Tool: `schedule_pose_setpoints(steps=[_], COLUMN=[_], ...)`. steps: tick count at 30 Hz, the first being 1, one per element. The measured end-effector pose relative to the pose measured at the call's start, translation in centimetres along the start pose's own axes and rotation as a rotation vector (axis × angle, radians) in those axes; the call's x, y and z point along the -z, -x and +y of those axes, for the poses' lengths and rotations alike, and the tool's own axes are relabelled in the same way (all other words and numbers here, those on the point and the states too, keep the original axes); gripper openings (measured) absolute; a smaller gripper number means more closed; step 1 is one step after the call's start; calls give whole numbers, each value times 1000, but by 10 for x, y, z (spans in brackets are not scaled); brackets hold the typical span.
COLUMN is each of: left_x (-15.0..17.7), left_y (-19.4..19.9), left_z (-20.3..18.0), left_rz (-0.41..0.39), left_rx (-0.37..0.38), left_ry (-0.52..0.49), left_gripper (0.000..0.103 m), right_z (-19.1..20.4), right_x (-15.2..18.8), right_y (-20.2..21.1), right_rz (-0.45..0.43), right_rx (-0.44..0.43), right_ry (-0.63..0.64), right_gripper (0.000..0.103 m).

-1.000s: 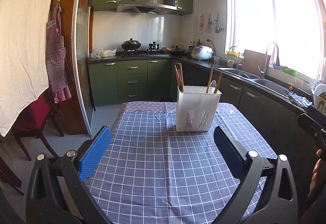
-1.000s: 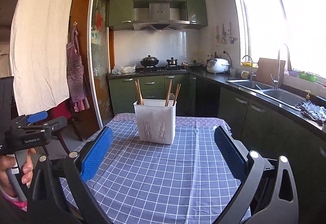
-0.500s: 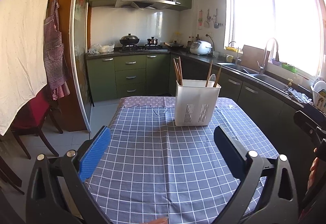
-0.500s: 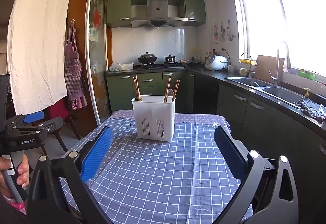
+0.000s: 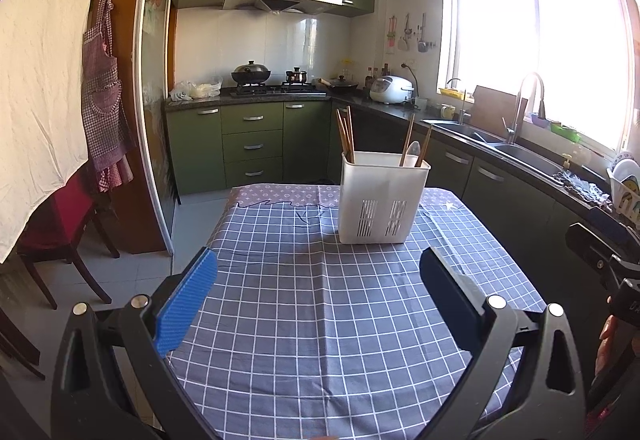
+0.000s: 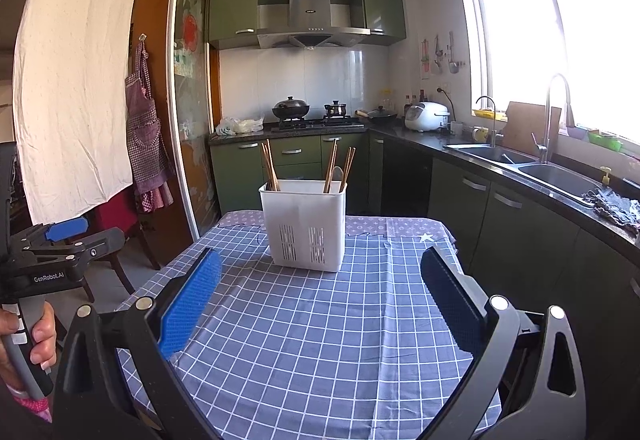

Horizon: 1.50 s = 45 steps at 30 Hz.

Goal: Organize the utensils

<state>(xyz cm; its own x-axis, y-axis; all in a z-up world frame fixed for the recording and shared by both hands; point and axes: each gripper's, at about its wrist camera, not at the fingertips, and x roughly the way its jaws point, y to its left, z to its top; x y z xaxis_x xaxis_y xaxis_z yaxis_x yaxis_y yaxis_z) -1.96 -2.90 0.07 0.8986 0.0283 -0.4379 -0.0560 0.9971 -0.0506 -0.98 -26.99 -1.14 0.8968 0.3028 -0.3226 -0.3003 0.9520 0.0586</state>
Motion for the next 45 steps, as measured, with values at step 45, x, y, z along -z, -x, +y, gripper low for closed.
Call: schedule_pose_setpoints(steps=[45], left_x=[4], left_y=[-10], left_z=[-8], left_rz=[50], left_rx=[-2], left_ry=[-31], left_gripper=[96], right_z=[0], right_x=[6], right_y=[-21], right_rz=[35], right_rx=[-24], right_ry=[-16], right_gripper=[98])
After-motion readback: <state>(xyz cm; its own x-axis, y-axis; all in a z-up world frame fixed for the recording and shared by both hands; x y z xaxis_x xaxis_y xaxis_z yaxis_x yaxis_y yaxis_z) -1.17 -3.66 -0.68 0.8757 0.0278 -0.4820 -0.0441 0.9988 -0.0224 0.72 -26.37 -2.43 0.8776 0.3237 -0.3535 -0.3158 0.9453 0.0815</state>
